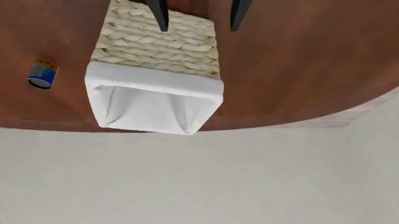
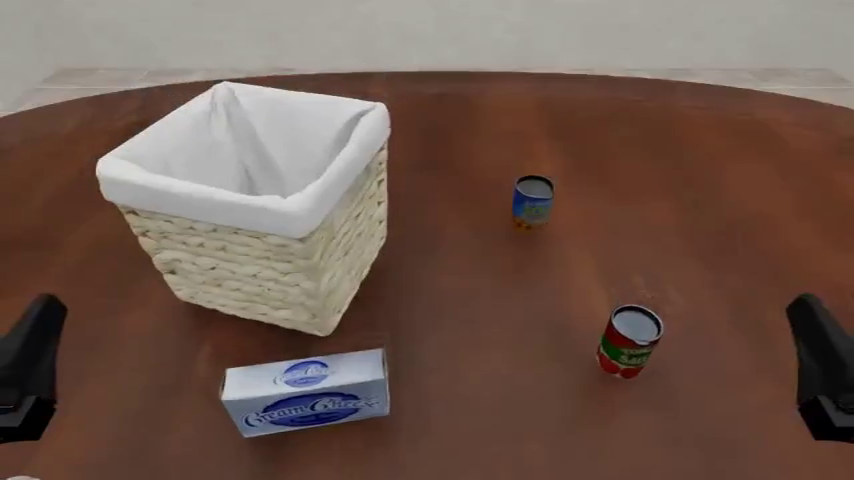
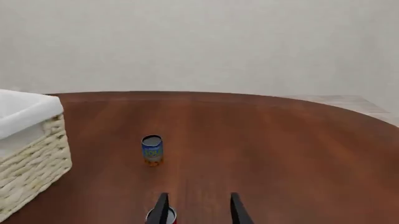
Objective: Pick up the cream cheese box, and put it in the basket.
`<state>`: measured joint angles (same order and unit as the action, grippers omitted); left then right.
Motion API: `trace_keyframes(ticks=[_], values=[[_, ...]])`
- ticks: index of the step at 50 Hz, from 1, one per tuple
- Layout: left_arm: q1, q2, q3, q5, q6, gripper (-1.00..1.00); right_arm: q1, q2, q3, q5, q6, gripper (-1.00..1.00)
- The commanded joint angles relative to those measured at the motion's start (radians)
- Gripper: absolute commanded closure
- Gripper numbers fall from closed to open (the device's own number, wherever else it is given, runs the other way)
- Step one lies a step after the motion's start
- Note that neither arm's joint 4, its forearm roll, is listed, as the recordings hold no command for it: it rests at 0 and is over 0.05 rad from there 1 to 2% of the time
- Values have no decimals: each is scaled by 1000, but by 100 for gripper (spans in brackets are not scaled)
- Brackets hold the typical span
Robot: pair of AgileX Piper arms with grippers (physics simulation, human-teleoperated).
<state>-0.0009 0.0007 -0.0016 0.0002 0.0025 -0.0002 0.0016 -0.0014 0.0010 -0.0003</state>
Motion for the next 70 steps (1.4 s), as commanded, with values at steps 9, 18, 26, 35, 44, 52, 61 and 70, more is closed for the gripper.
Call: trace_keyframes(ticks=[9,18,26,35,44,52,61,70], values=[[-17,0,-5,-1,27,-100,11,3,-35,23,0,-100],[-14,0,-6,1,24,-100,7,0,-148,96,-15,-100],[-18,0,-5,2,24,-100,44,1,-290,202,-47,-100],[-28,1,-5,10,21,-100,73,145,-402,163,-62,-100],[-36,1,-8,14,17,-100,204,344,-432,90,-151,-100],[-39,1,-4,7,35,-100,291,454,-510,97,-204,-100],[-46,1,-2,13,34,-100,404,562,-654,135,-276,-100],[-39,3,-2,15,32,-100,615,727,-867,255,-283,-100]])
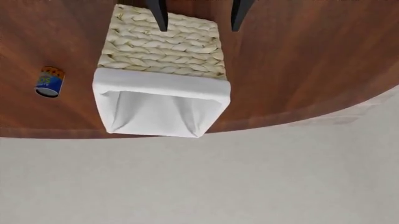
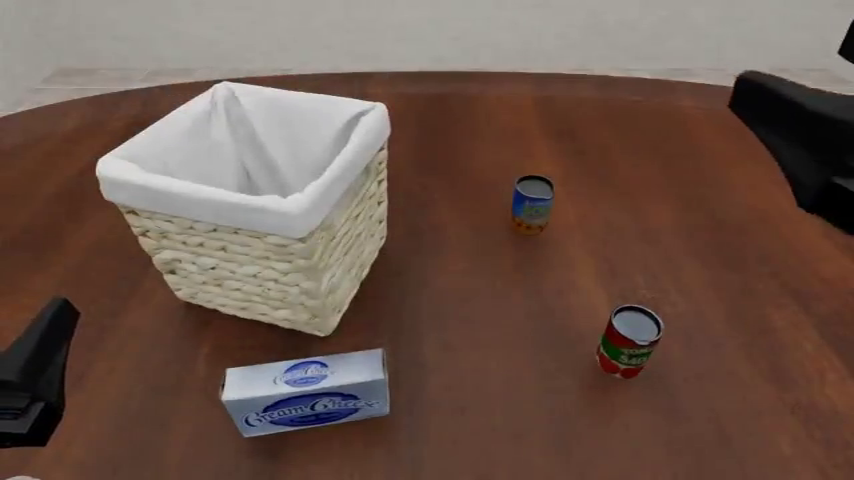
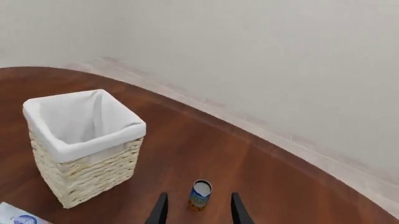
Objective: Pick up the cream cheese box, and put it in the basket.
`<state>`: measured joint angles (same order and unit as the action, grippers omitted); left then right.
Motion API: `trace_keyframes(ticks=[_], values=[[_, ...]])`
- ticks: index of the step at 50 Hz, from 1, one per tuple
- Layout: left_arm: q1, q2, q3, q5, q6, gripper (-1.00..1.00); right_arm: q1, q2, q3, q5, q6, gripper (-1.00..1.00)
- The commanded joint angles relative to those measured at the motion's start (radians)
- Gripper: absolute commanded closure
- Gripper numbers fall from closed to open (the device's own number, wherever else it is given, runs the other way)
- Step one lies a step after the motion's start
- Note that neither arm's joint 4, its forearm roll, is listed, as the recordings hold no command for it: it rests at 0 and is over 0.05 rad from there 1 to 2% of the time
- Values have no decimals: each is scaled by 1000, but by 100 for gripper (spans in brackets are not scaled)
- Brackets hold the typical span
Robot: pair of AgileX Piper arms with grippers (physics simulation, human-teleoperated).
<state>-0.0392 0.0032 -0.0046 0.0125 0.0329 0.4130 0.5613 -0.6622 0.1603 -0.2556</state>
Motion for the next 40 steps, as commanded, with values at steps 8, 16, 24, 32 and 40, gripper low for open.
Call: trace_keyframes(ticks=[8,16,24,32,40], values=[[-1,-1,3,0,11,-100,311,290,-334,184,-57,-100],[2,-2,2,-1,15,-100,415,408,-393,228,-116,-100],[-3,-2,3,-3,23,-100,526,540,-466,283,-145,-100],[-10,-2,3,-4,26,-100,610,620,-507,331,-181,-100],[-4,-2,0,0,0,-100,654,663,-569,370,-188,-100]])
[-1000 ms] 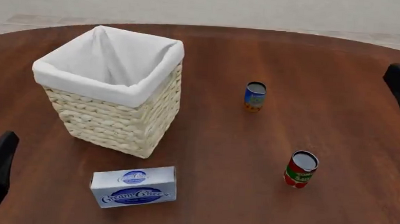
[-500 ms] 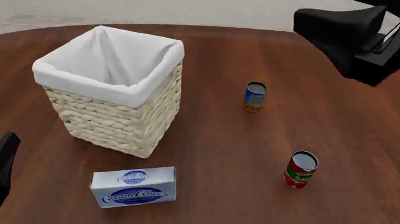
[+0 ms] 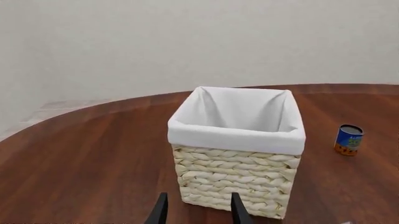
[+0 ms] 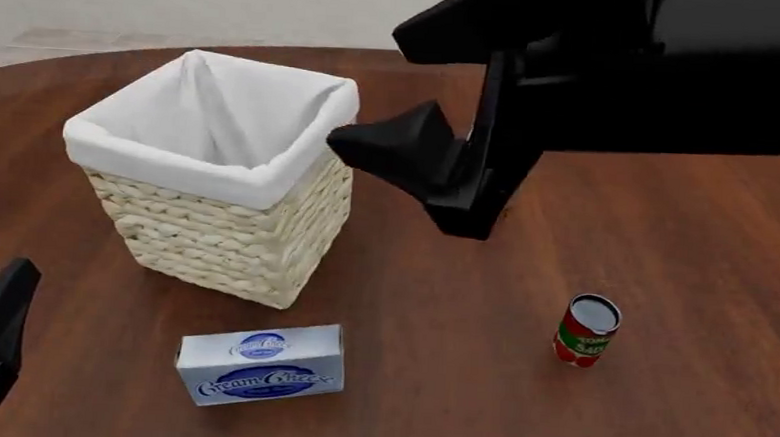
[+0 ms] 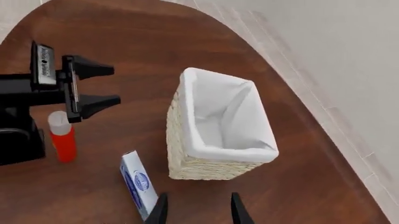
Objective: Pick up the cream cheese box, and put it in the basket.
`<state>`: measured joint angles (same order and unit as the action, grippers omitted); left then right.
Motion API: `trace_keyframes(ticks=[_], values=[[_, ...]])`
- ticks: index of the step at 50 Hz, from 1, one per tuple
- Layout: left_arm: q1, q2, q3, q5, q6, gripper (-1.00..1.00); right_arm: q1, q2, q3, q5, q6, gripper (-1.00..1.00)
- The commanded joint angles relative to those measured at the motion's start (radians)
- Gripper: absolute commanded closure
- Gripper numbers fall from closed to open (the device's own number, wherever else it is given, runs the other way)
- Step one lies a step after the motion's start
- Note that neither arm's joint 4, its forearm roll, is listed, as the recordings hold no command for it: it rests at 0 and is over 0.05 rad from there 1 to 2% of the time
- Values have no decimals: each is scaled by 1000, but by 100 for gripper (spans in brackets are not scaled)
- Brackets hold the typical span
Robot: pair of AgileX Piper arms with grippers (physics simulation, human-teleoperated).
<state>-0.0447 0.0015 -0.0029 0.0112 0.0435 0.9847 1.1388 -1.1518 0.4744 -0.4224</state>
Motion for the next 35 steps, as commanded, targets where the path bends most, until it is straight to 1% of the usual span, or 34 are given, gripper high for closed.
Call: trace_keyframes(ticks=[1,21,22,23,28,33,35], values=[[1,0,-2,2,-10,-100,83,86,-79,56,-21,-100],[1,0,-2,2,-10,-100,83,86,-79,56,-21,-100],[-10,-1,2,-3,-9,-100,166,233,-88,46,-64,-100],[-14,-1,3,-1,-5,-100,194,270,-66,32,-73,-100],[-13,-1,3,-1,-6,-100,197,304,-53,8,-80,-100],[-15,-1,3,0,-5,-100,201,337,-62,-8,-77,-100],[-16,-1,3,0,-6,-100,206,351,-67,-15,-67,-100]])
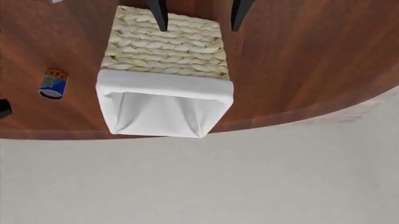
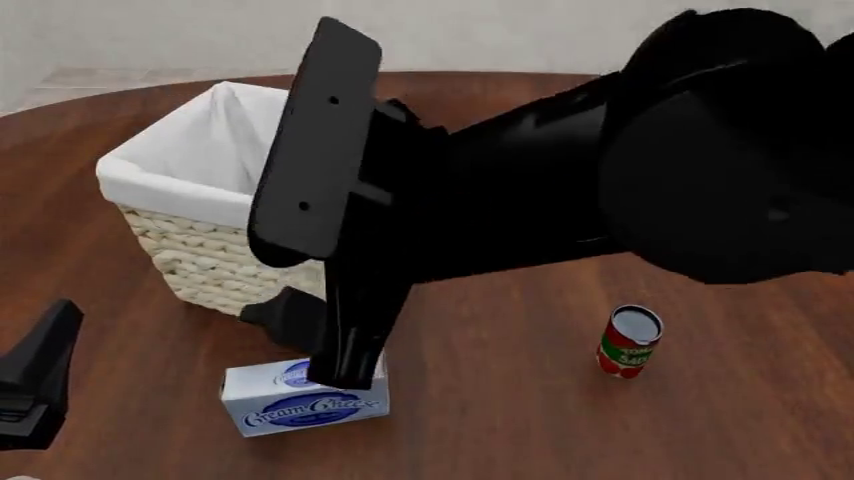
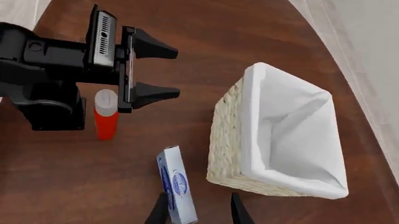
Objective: Pick up the cream cheese box, and put it in the basket.
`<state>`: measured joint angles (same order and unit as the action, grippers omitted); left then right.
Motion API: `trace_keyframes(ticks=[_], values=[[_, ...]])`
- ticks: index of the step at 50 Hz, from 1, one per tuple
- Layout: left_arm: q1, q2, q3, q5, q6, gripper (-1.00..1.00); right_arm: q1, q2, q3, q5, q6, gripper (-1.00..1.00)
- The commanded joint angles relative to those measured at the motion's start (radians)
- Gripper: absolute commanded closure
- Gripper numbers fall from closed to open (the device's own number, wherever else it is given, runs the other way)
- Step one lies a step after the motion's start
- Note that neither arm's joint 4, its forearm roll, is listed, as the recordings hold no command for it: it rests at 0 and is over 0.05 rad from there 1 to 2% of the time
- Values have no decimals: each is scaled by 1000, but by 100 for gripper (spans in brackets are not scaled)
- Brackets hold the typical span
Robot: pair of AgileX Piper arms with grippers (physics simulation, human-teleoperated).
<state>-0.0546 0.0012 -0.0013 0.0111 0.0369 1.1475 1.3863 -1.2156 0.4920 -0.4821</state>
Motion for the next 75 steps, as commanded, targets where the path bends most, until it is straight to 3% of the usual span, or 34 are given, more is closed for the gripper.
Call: trace_keyframes(ticks=[1,42,75], values=[[-6,0,1,0,1,-100,47,112,-2,-37,-6,-100],[-12,0,-9,10,-8,-100,16,321,-23,-119,-13,-100],[-23,0,-7,6,-8,-100,0,448,-22,-173,18,-100]])
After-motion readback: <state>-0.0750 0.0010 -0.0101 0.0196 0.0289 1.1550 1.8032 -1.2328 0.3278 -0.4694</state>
